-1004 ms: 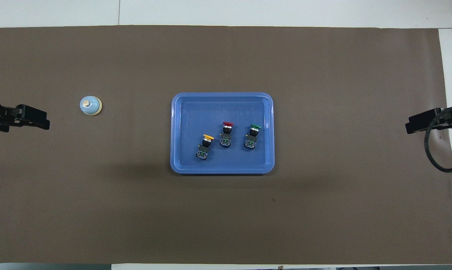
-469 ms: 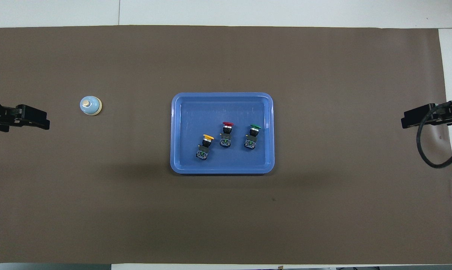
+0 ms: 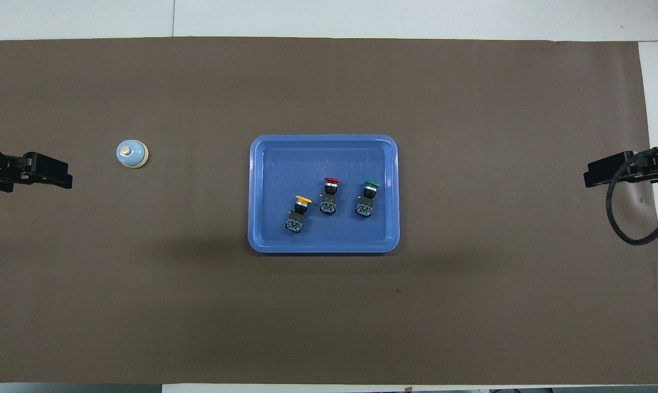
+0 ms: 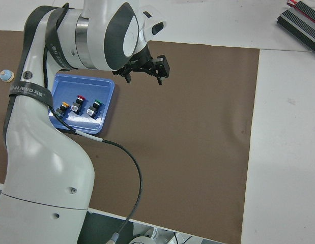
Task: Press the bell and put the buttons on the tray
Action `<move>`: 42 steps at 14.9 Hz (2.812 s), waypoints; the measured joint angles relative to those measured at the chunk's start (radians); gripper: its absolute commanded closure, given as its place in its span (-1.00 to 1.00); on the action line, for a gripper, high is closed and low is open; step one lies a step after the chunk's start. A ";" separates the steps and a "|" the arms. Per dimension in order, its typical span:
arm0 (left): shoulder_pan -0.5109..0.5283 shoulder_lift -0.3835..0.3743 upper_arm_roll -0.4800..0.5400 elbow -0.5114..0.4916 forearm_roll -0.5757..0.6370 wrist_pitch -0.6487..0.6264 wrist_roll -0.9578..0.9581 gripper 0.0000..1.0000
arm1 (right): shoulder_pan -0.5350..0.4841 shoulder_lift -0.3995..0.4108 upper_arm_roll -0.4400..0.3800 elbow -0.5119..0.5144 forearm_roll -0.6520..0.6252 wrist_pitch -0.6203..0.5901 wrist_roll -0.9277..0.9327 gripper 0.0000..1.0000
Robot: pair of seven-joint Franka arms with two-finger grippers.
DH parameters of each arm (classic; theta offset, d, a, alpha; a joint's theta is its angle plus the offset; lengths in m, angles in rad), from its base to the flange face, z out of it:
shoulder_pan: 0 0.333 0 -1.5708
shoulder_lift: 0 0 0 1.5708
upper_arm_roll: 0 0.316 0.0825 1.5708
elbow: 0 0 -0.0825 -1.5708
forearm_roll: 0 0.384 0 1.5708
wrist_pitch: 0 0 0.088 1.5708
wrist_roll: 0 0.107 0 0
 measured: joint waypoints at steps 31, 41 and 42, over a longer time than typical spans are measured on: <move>0.002 0.275 -0.003 -0.199 0.000 0.644 0.000 1.00 | 0.000 0.000 0.000 -0.001 0.000 0.000 0.000 -1.00; 0.004 0.354 0.000 -0.191 0.000 0.737 0.000 1.00 | 0.000 0.000 0.000 -0.001 0.000 0.000 0.000 -1.00; 0.004 0.353 0.001 -0.191 0.000 0.739 0.000 1.00 | 0.000 0.000 0.000 -0.001 0.000 0.000 0.000 -1.00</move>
